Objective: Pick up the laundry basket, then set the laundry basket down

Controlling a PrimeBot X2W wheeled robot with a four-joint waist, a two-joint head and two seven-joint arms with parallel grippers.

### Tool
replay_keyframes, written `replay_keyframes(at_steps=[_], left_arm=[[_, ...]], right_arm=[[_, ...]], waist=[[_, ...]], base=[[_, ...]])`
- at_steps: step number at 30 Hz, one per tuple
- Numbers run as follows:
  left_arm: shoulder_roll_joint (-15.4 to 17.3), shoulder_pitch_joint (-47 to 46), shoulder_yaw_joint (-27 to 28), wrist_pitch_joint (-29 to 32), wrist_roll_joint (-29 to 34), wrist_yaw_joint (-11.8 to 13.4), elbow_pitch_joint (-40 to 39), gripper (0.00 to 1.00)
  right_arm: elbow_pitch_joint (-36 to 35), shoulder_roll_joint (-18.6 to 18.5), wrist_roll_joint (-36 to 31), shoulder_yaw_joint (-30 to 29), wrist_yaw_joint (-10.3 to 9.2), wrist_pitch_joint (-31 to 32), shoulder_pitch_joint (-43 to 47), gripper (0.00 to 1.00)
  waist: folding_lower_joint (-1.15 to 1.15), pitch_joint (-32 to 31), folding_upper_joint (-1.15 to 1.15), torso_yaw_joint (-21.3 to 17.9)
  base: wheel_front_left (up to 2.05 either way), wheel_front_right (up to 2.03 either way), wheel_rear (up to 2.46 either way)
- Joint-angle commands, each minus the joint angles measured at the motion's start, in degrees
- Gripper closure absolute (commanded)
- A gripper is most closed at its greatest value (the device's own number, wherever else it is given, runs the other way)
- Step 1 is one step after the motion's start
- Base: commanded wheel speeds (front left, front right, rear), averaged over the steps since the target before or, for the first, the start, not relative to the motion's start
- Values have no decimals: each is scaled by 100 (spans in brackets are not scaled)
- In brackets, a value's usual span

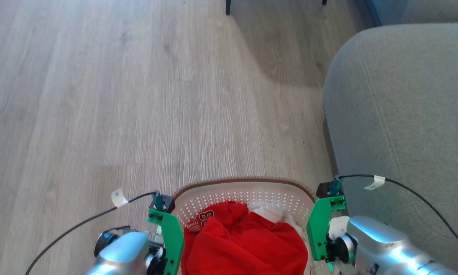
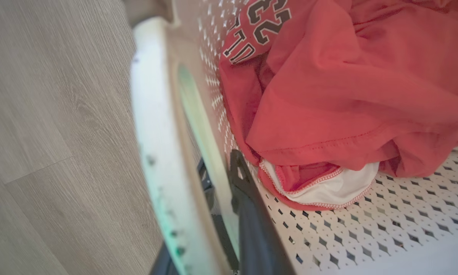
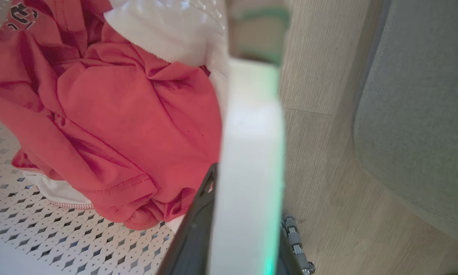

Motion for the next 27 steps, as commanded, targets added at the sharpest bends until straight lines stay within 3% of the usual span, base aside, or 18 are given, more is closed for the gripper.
replay_keyframes(at_steps=[1,27], left_arm=[[74,-230,-10,-26,113,-87,-156,100],[192,-70,-6,-2,-28,-88,-186,100]], right_arm=[[-255,195,-75,171,102,-19,7,100],[-137,273,6,238,102,-38,80,100]], waist=[[1,-79,-1,17],[1,-255,-1,66]], base=[[0,0,0],[0,0,0]])
